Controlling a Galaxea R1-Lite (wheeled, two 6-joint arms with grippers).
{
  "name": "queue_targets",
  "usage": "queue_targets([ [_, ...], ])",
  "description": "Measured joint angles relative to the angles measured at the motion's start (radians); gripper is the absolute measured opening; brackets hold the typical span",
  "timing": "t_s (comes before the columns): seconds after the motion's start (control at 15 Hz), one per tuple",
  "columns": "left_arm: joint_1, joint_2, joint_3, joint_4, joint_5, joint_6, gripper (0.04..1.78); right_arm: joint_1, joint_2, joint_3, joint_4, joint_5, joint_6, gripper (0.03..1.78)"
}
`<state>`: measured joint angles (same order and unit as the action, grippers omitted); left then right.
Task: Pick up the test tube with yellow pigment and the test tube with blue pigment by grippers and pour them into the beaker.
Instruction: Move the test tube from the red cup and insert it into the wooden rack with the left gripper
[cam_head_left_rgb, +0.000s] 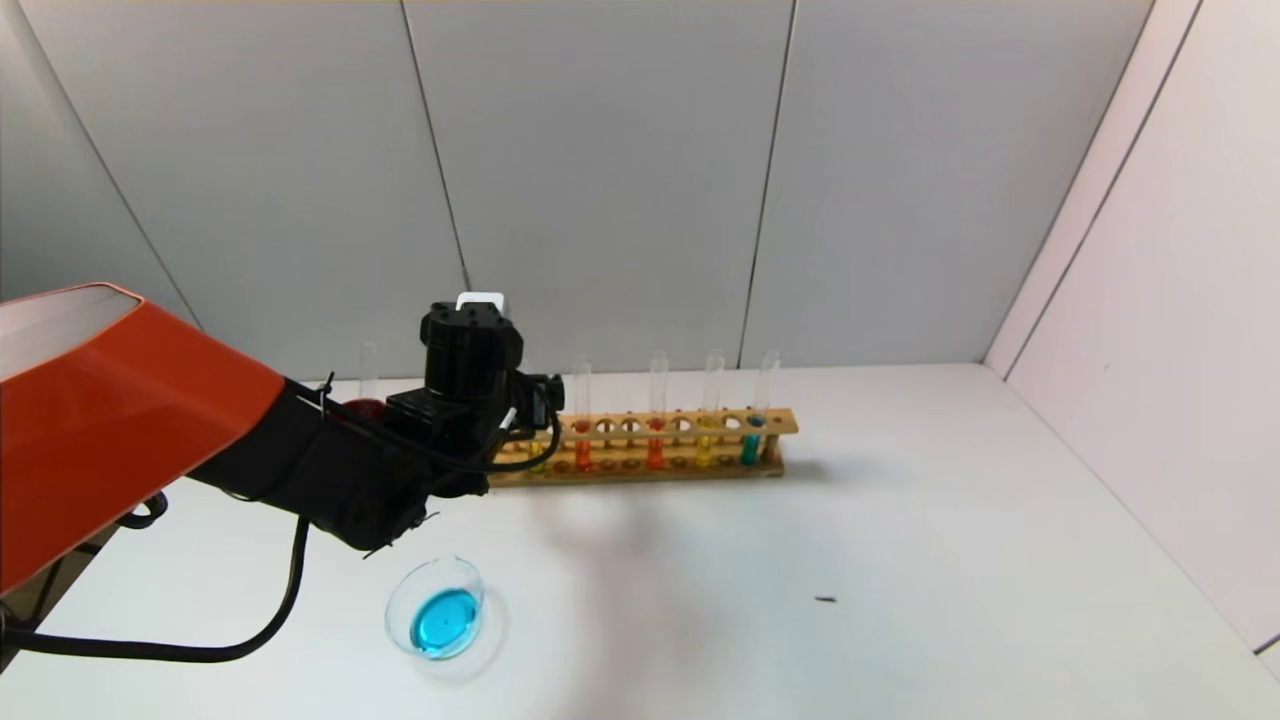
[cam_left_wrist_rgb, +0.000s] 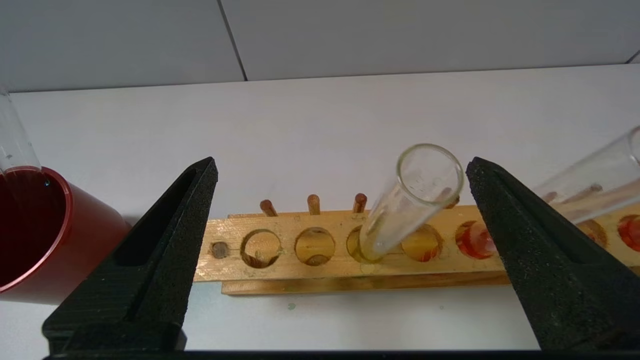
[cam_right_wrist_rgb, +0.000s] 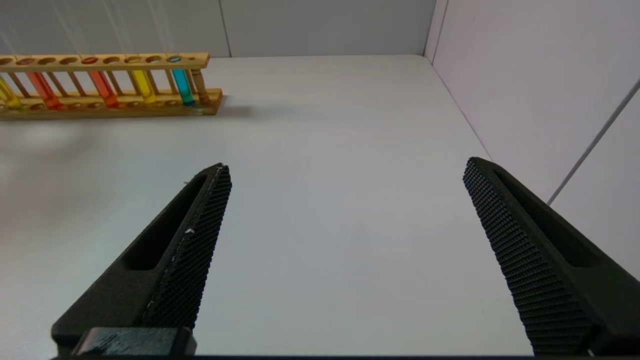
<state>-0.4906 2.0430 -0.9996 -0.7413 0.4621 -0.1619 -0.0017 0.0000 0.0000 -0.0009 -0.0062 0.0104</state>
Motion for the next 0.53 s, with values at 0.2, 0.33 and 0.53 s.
queue_targets([
  [0.2, 0.001, 0.020, -0.021, -0.003, -0.002, -0.002, 1.75, 0.000, 0.000, 0.000, 0.000, 0.000, 0.000, 1.70],
  [0.33, 0.002, 0.034, -0.033, -0.003, -0.002, -0.001, 1.75, 0.000, 0.000, 0.000, 0.000, 0.000, 0.000, 1.70],
  [0.53, -0.005, 0.044, -0.043, -0.003, -0.002, -0.001, 1.71, 0.000, 0.000, 0.000, 0.000, 0.000, -0.001, 1.70],
])
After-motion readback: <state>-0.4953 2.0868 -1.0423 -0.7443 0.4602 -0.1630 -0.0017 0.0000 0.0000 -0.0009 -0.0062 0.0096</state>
